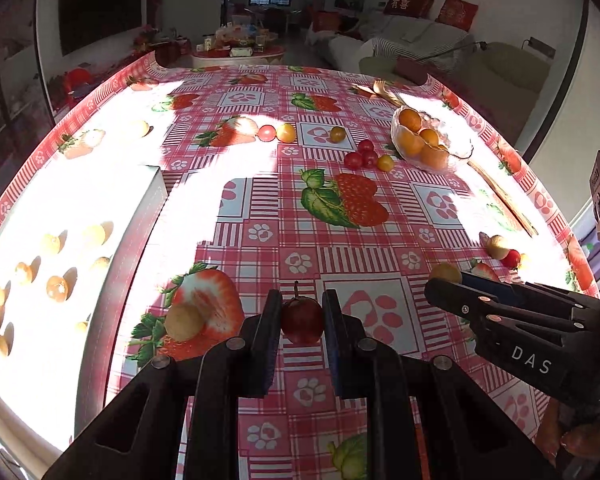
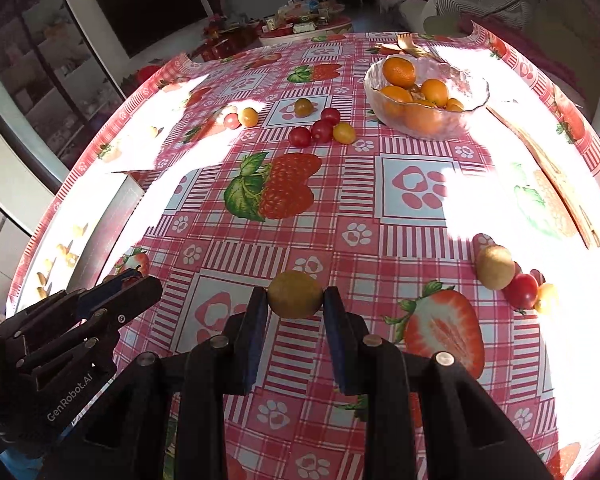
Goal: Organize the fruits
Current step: 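Carry both fruits over the white tray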
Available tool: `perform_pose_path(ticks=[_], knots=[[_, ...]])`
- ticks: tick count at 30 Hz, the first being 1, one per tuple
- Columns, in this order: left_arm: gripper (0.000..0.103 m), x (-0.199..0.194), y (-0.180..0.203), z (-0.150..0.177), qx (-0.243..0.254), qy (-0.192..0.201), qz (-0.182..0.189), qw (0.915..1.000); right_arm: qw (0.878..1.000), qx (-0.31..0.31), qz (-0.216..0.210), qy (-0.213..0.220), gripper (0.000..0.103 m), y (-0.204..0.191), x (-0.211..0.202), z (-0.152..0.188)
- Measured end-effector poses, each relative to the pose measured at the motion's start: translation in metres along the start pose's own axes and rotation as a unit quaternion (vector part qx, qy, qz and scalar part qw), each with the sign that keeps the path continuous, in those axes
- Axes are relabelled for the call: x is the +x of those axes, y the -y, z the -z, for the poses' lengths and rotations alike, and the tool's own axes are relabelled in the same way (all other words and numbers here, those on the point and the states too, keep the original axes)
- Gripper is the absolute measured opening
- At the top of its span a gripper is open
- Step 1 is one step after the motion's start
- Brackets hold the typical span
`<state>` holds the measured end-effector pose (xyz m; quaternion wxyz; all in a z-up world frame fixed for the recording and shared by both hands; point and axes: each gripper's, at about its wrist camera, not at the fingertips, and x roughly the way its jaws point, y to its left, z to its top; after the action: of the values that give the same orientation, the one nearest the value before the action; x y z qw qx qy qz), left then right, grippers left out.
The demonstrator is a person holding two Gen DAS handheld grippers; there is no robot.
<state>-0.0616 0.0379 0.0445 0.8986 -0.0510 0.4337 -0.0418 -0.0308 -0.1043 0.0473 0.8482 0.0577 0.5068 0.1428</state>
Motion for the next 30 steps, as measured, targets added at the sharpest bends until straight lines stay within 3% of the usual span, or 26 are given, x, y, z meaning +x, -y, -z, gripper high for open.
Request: perform_pose_path(ticks=[9,21,30], knots=[[0.022,-0.038,-0.018,0.019,-0.011,0.023,-0.015,0.9996,1.0,-0.02,-0.003,-0.003,0.031,-0.025,-0.015,0.014],[0.022,-0.068,-0.068,0.029,-0.053,0.049,-0.047,0.9963,0.997,-0.073,-0.032,-0.007,0.031,-0.085,-0.018,0.009],[0.022,-0.089,-0.135,0.041,-0.086,0.051,-0.109,0.989,0.988,-0.134,-0.077,-0.022,0.032,-0.151,-0.006,-0.007]])
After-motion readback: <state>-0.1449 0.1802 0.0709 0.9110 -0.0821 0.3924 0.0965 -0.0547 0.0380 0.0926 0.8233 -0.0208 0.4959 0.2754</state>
